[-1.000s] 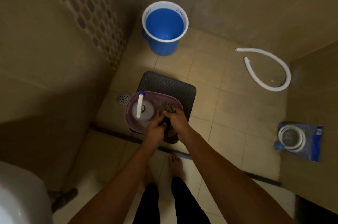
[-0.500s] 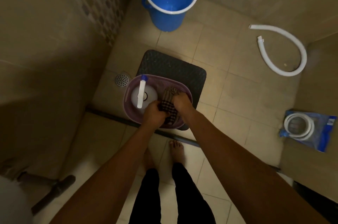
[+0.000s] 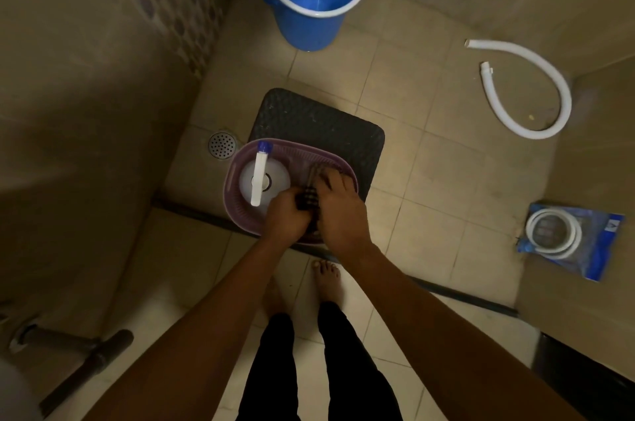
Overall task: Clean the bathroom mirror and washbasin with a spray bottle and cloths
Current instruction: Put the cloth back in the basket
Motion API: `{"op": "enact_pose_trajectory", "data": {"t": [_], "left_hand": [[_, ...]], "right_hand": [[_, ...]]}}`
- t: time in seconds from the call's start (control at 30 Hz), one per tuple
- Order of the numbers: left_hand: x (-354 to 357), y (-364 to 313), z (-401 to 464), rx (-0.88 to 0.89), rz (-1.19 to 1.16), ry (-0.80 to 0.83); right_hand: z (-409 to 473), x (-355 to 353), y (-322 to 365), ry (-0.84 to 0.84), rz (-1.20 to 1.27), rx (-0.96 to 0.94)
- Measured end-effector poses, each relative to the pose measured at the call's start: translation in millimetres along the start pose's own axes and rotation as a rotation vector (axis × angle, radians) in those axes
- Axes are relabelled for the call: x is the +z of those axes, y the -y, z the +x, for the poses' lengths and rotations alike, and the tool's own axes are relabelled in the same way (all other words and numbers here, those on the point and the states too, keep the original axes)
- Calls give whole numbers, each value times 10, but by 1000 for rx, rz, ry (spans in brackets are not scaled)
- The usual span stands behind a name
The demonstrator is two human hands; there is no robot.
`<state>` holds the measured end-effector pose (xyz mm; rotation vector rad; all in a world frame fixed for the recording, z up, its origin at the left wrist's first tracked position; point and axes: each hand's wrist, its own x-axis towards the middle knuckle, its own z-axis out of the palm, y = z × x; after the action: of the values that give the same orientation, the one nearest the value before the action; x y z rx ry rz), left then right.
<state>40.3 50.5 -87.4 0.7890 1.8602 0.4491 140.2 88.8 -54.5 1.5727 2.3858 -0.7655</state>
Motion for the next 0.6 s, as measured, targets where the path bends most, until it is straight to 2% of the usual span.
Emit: {"op": "enact_pose_trajectory", "data": {"t": [0.1,0.27,0.4,0.6], "left_hand": [[-34,18,14,-1,-47,47],[-11,63,43,61,198,-5],[61,99,54,50,324,-72],[56,81,6,107,449,-74]], "right_hand": [[-12,20,-88,112,-34,-48],[40,124,-90,198,-53,-48],[109,204,-70,204,-51,-31],[176,129,-26,237,-62,-31]]}}
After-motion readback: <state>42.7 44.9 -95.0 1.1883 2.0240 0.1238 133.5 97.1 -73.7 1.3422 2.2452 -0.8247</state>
